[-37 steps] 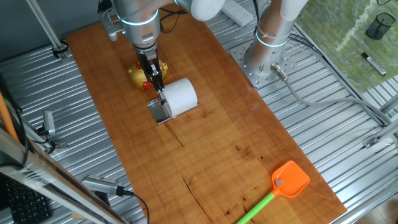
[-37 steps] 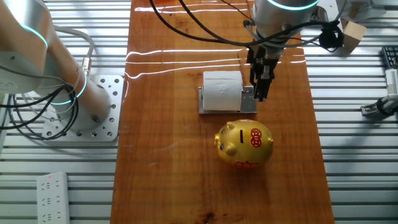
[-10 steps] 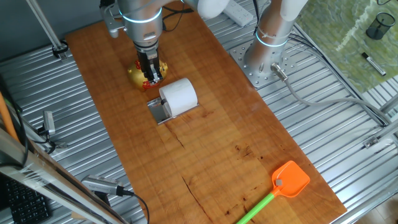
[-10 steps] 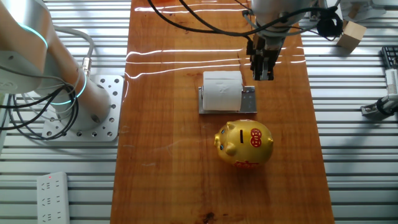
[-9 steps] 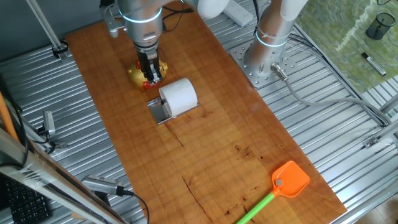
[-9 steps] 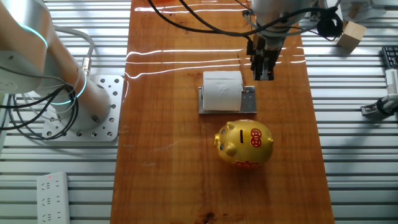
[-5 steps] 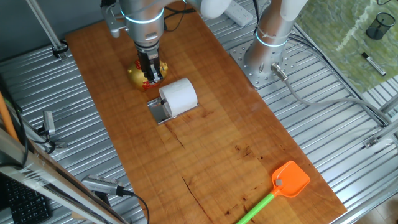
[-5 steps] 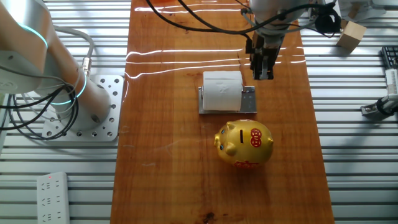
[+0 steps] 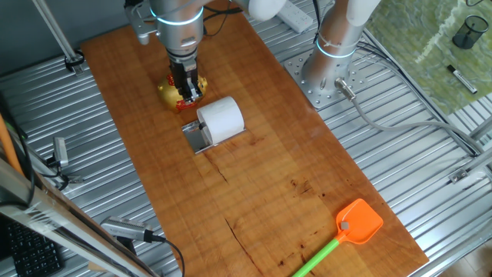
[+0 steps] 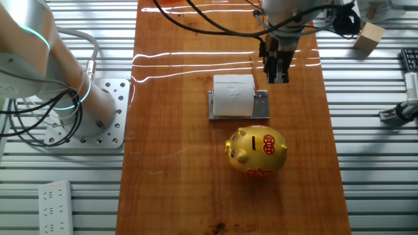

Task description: Take the roll of paper down from the shelf

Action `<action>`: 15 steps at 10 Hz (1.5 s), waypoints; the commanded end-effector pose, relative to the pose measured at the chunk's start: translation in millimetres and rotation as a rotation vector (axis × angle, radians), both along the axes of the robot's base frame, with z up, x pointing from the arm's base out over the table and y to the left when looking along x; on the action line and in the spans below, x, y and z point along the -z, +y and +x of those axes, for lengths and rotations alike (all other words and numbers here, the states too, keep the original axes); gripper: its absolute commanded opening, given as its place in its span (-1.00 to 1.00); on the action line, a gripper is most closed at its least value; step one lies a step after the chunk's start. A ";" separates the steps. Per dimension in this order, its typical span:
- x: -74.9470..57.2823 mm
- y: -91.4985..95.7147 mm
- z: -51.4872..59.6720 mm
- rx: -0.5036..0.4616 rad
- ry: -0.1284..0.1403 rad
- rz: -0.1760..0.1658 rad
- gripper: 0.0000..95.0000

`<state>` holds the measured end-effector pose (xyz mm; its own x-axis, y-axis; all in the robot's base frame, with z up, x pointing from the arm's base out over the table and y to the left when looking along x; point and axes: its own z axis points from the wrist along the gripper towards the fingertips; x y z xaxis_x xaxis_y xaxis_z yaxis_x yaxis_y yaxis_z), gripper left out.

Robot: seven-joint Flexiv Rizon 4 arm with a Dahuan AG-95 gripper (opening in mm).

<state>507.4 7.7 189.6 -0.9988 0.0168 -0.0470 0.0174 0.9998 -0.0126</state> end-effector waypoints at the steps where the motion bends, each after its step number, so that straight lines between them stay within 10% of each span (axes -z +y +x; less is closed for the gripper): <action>1: 1.1 -0.3 -0.5 0.010 -0.006 -0.009 -1.00; 15: -15.2 11.9 -20.3 0.041 0.010 -0.002 -1.00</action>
